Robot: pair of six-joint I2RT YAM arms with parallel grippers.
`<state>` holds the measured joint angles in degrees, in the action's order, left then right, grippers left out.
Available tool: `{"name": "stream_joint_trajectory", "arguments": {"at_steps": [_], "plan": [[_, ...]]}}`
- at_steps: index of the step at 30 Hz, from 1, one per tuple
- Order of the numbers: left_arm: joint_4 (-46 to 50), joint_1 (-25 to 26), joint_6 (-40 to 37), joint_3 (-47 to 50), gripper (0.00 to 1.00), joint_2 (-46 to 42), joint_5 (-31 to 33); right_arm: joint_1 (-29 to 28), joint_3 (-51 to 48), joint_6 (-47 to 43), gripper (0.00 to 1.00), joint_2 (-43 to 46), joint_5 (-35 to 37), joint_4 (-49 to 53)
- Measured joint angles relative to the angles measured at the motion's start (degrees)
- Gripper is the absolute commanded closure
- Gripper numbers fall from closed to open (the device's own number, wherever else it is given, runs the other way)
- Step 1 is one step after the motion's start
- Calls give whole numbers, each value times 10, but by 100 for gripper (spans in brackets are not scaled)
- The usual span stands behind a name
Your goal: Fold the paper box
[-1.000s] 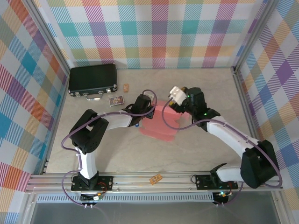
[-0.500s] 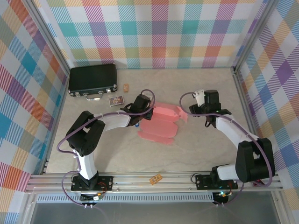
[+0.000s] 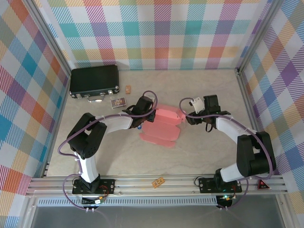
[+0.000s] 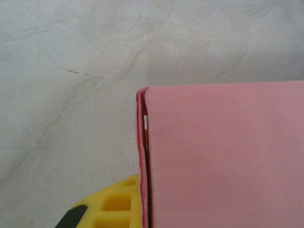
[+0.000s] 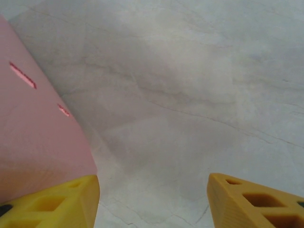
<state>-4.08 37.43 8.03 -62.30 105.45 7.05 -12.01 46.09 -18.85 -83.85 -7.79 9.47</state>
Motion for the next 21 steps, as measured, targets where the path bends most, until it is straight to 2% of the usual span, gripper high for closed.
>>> {"name": "stream_joint_trajectory", "arguments": {"at_steps": [21], "plan": [[28,12,16,-14,91,0,8,-57,52,9,44,-63,-52,22]]}}
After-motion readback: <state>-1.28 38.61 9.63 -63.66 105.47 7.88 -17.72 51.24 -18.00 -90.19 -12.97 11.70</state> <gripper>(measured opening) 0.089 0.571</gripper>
